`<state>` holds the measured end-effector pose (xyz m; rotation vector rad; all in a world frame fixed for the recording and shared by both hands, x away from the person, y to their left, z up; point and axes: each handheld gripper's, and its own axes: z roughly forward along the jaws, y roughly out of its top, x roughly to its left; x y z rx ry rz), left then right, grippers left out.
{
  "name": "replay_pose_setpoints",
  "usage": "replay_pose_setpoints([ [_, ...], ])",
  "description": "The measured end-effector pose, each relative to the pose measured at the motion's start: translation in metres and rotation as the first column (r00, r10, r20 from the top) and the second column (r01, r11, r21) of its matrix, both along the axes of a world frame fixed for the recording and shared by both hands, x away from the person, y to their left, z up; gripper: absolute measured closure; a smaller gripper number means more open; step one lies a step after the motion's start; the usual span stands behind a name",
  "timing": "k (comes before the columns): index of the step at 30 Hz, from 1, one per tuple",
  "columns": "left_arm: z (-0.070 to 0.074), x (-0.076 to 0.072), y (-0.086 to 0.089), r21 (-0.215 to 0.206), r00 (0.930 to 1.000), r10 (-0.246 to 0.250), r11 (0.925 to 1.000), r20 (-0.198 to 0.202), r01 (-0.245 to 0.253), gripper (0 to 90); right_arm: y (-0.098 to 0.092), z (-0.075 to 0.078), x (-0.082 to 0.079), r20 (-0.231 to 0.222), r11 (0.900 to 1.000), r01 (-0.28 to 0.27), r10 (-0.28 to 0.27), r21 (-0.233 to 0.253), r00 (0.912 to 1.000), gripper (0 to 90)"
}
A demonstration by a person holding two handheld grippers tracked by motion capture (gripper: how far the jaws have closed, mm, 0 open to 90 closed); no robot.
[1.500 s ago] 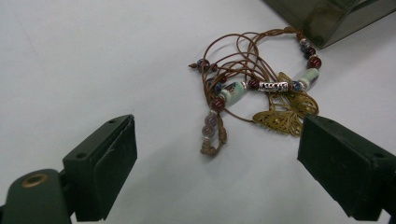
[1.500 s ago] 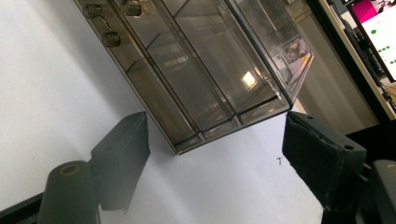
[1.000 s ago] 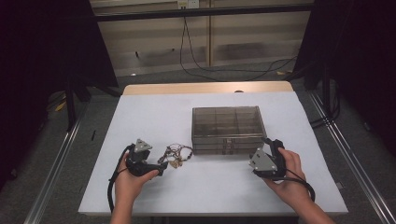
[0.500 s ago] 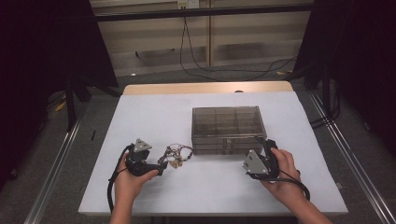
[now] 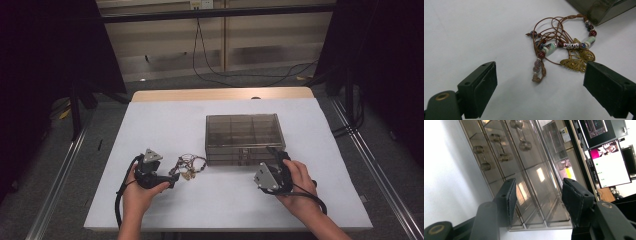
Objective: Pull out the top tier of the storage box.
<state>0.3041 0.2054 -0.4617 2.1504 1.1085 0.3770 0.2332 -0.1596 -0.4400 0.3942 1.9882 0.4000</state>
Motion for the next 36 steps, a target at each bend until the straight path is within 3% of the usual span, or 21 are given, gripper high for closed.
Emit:
replay_pose_setpoints([
  [5,0.000,0.000,0.001,-0.004,1.0000,0.000,1.0000,-0.004,0.000,11.8,0.005,-0.001,0.002,0.013,0.999,-0.009,0.009,-0.038,0.9999,51.5],
  [7,0.000,0.000,0.000,-0.010,0.9999,0.012,0.9999,0.001,-0.012,11.8,0.007,-0.002,0.001,0.008,0.999,0.015,-0.015,-0.030,0.9999,52.0],
  [16,0.000,0.000,0.001,-0.009,1.0000,-0.001,1.0000,-0.003,0.001,11.8,0.019,-0.002,0.002,0.031,0.994,-0.018,0.021,-0.108,0.9993,57.4],
  [20,0.000,0.000,0.000,-0.017,1.0000,0.006,0.9998,0.001,-0.006,11.7,0.023,-0.003,0.002,0.019,0.996,0.001,0.001,-0.088,0.9998,59.3],
  [28,0.001,0.001,0.002,0.000,1.0000,-0.007,1.0000,0.004,0.007,11.7,0.030,-0.006,0.006,0.017,0.992,-0.011,0.013,-0.127,0.9998,63.3],
  [36,0.000,0.001,0.000,-0.019,1.0000,-0.005,0.9998,0.004,0.005,11.6,0.036,-0.007,0.009,0.024,0.988,-0.019,0.022,-0.154,0.9995,67.6],
])
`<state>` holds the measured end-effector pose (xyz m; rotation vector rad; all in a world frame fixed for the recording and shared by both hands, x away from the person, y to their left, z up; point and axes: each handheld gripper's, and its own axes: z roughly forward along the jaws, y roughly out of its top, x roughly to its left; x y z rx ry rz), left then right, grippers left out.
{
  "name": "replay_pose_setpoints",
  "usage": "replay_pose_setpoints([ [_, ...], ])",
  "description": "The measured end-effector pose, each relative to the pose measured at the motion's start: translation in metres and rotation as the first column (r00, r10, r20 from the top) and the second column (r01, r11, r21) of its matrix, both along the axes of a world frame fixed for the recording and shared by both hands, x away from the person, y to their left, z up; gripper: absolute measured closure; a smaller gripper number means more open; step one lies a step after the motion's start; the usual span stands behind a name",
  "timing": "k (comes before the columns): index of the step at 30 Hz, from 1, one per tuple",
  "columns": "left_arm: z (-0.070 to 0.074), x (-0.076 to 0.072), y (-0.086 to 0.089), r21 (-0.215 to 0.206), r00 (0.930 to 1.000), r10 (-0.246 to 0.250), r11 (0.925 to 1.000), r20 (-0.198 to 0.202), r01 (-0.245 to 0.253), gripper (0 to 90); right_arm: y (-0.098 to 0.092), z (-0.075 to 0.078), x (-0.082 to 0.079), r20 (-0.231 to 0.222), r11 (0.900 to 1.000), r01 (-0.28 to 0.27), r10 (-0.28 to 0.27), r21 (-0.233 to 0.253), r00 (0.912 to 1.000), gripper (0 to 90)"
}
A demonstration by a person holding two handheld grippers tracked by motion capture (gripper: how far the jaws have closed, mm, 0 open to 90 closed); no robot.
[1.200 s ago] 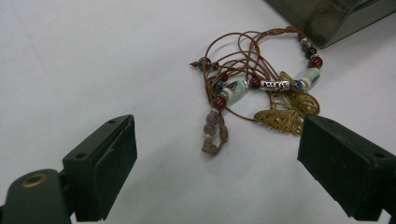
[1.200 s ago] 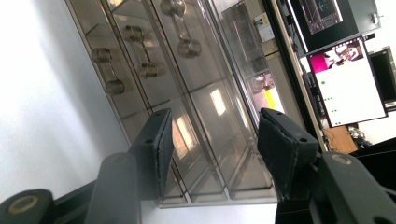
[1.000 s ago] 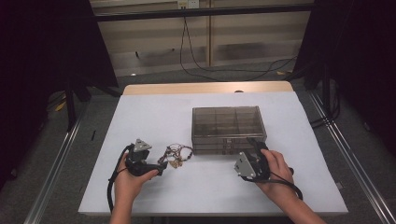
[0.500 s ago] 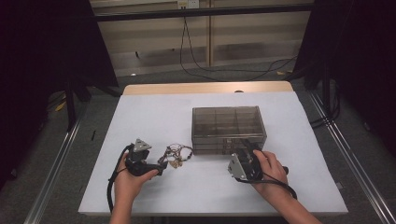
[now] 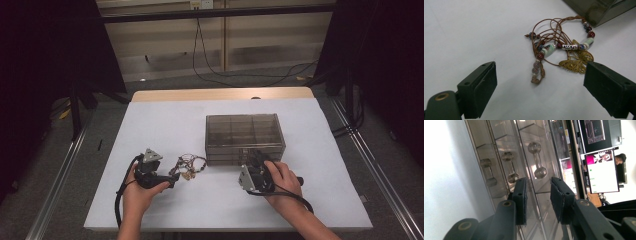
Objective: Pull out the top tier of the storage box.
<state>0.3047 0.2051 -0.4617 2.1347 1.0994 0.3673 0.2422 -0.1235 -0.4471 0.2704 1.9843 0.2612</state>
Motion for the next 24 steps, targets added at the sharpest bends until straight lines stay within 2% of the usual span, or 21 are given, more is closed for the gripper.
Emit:
replay_pose_setpoints([
  [6,0.001,0.000,0.001,0.008,1.0000,0.000,1.0000,-0.002,0.000,11.6,0.004,-0.002,0.002,0.001,1.000,-0.004,0.004,-0.013,1.0000,69.4],
  [11,0.000,0.000,0.000,0.001,1.0000,0.003,1.0000,0.000,-0.003,11.6,0.008,-0.002,0.004,0.017,0.999,0.002,-0.001,-0.049,0.9998,71.9],
  [16,0.000,0.000,0.000,0.002,1.0000,0.003,1.0000,0.000,-0.003,11.6,0.011,-0.004,0.004,0.030,0.998,0.003,-0.001,-0.063,0.9996,73.8],
  [17,0.000,0.000,0.000,0.000,1.0000,0.000,1.0000,0.001,0.000,11.6,0.011,-0.004,0.004,0.037,0.997,-0.002,0.005,-0.081,0.9993,74.2],
  [20,0.000,0.000,0.001,-0.002,1.0000,-0.003,1.0000,-0.002,0.003,11.6,0.015,-0.006,0.003,0.051,0.995,0.007,-0.003,-0.095,0.9987,76.3],
  [21,0.000,0.000,0.000,-0.003,1.0000,0.005,1.0000,-0.001,-0.005,11.6,0.015,-0.005,0.004,0.057,0.992,-0.003,0.011,-0.124,0.9983,79.1],
  [24,0.000,0.000,0.001,-0.002,1.0000,0.005,1.0000,-0.002,-0.005,11.6,0.016,-0.004,0.004,0.053,0.992,0.000,0.006,-0.122,0.9986,79.8],
])
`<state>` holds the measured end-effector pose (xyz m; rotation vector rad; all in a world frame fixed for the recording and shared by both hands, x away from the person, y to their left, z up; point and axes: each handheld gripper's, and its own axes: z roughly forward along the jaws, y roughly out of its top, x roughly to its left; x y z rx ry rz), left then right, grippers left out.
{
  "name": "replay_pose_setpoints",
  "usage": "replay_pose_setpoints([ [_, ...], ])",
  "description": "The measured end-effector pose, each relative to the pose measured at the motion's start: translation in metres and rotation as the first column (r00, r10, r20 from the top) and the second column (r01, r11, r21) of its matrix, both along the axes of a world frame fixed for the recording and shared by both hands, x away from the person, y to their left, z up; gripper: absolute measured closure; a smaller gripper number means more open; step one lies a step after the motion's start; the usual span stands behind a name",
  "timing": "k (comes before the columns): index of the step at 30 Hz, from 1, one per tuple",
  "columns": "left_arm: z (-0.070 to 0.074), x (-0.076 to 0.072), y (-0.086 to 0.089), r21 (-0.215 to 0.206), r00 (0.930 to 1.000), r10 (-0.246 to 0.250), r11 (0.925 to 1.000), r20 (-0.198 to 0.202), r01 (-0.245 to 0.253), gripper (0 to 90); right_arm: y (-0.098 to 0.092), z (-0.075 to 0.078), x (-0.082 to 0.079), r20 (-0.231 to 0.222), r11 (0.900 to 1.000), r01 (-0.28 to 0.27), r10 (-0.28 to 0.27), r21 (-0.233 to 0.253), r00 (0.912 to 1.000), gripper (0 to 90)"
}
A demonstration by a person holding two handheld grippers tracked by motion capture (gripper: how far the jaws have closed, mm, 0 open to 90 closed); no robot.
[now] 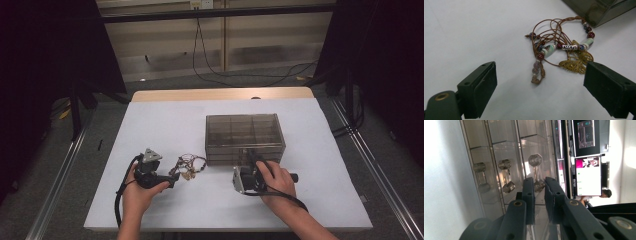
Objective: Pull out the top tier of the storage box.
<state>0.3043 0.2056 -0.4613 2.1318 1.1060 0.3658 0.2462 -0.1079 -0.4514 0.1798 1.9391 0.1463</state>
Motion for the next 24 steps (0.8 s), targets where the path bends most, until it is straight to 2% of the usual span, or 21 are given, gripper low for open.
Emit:
replay_pose_setpoints([
  [2,0.000,0.000,0.000,0.002,1.0000,-0.006,1.0000,0.002,0.006,11.6,0.000,-0.001,-0.001,0.003,1.000,0.001,-0.001,-0.018,1.0000,80.1],
  [7,0.001,-0.003,-0.005,0.000,0.9998,-0.019,0.9998,0.004,0.019,11.6,0.000,0.002,-0.006,-0.017,1.000,0.000,0.000,0.010,0.9998,80.1],
  [8,0.001,-0.003,-0.005,0.001,0.9997,-0.025,0.9997,0.007,0.025,11.6,-0.001,0.003,-0.006,-0.018,1.000,-0.014,0.014,0.002,0.9997,80.0],
  [11,0.002,-0.003,-0.006,-0.005,0.9996,-0.028,0.9996,0.006,0.028,11.6,-0.002,0.002,-0.010,-0.024,1.000,-0.003,0.004,0.022,0.9997,80.0],
  [12,0.002,-0.004,-0.006,-0.002,0.9995,-0.030,0.9995,0.005,0.030,11.6,-0.002,0.004,-0.010,-0.021,1.000,-0.024,0.024,0.011,0.9995,80.0],
  [14,0.002,-0.005,-0.007,-0.002,0.9996,-0.028,0.9996,0.010,0.028,11.6,-0.004,0.004,-0.013,-0.026,0.999,-0.020,0.021,0.038,0.9994,79.9],
  [24,0.005,-0.009,-0.014,-0.004,0.9989,-0.040,0.9992,0.023,0.040,11.6,-0.005,0.006,-0.019,-0.044,0.998,-0.030,0.033,0.058,0.9985,79.7],
])
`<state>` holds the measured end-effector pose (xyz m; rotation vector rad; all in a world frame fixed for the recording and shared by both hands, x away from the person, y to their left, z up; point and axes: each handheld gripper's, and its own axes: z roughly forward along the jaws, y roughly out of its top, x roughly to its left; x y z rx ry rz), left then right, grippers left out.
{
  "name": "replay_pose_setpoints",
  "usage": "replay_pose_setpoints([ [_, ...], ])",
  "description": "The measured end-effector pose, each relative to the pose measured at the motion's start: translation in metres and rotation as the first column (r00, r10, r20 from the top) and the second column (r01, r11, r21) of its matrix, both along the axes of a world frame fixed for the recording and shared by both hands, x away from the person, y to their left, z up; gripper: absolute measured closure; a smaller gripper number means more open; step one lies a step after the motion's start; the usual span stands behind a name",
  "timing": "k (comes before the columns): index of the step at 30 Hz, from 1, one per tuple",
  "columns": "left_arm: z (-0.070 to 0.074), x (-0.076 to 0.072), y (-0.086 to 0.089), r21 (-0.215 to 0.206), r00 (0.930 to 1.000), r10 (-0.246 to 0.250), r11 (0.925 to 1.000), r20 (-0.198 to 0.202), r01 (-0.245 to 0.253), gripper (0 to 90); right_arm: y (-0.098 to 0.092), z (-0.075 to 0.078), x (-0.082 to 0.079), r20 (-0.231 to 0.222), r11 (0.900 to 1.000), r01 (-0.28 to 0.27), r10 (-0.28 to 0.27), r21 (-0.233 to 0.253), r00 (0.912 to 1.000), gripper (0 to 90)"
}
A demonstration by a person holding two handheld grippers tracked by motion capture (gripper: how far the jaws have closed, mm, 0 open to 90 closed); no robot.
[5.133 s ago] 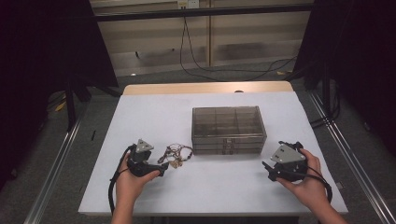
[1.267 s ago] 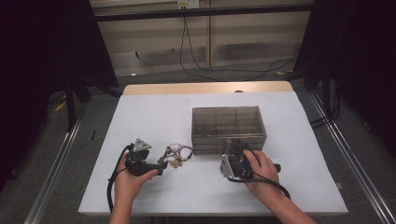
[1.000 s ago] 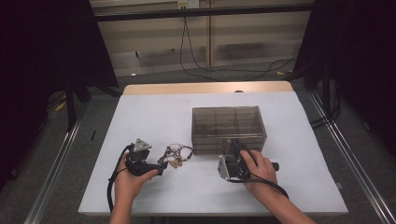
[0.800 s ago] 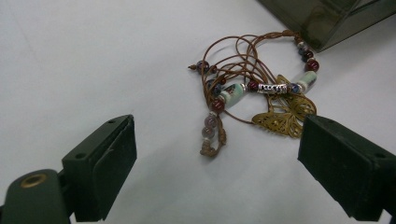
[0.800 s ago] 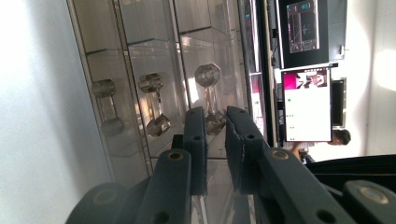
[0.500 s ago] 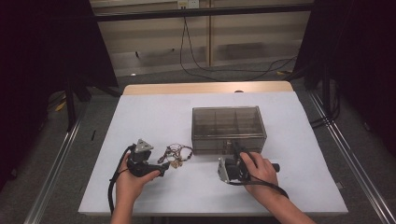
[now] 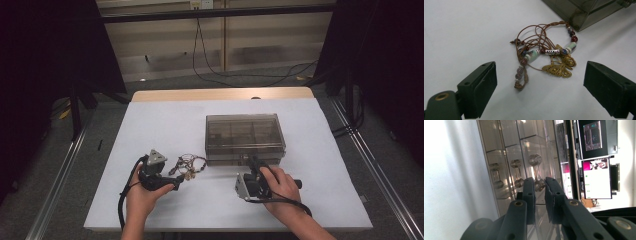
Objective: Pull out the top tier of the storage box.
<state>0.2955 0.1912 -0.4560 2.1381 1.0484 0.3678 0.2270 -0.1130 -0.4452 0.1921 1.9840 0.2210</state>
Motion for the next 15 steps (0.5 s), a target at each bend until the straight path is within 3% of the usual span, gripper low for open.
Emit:
replay_pose_setpoints([
  [8,0.000,-0.001,-0.001,-0.003,1.0000,-0.008,1.0000,-0.002,0.008,11.6,-0.001,0.001,-0.003,-0.006,1.000,-0.003,0.003,0.029,1.0000,78.7],
  [9,0.000,-0.001,-0.002,-0.004,1.0000,-0.008,1.0000,-0.002,0.008,11.6,-0.004,0.001,-0.004,0.003,0.998,0.006,-0.006,0.056,1.0000,72.5],
  [15,-0.001,-0.001,-0.004,0.012,0.9999,-0.014,0.9998,0.000,0.014,11.7,-0.014,0.002,-0.004,-0.014,0.989,0.035,-0.033,0.143,0.9994,66.5],
])
